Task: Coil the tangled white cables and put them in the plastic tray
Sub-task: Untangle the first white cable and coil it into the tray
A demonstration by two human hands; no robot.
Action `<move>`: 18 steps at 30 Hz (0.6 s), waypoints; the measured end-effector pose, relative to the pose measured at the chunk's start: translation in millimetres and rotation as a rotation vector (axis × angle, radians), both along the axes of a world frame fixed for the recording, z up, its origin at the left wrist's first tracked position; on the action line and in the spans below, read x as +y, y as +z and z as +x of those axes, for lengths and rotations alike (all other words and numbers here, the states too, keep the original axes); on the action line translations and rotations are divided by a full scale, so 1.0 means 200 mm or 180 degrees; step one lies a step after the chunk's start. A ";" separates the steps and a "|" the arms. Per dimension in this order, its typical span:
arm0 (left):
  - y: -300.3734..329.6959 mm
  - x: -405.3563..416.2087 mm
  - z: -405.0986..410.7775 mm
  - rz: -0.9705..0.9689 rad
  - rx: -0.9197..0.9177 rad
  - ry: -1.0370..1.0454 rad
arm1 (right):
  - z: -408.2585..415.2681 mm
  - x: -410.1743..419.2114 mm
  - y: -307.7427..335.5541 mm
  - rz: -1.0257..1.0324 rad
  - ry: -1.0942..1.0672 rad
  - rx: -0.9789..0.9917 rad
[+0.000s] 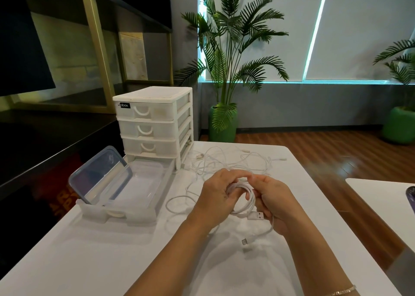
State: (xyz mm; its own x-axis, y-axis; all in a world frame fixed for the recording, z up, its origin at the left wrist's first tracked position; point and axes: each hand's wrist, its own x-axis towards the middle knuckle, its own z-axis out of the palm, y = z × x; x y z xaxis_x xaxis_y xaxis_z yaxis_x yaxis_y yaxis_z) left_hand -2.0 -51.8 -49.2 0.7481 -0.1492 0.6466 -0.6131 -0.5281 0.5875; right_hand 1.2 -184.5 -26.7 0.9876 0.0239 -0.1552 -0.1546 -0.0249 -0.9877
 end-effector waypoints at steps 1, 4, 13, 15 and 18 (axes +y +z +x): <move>-0.01 0.01 0.01 0.0033 -0.0142 0.0019 | 0.00 0.00 0.01 0.0022 0.0065 0.0011; -0.01 0.01 0.00 -0.0027 -0.0297 0.0104 | -0.01 -0.01 0.02 -0.0001 0.0133 0.0078; 0.01 0.02 0.01 -0.0328 0.0069 0.1155 | -0.03 0.03 0.03 -0.0615 0.0474 -0.0362; 0.01 0.02 0.02 -0.0396 0.0284 0.1354 | -0.05 0.04 0.02 -0.0756 0.0490 -0.0540; 0.02 0.01 0.01 -0.0436 0.0563 0.1474 | -0.05 0.07 -0.01 -0.0961 0.0297 -0.0855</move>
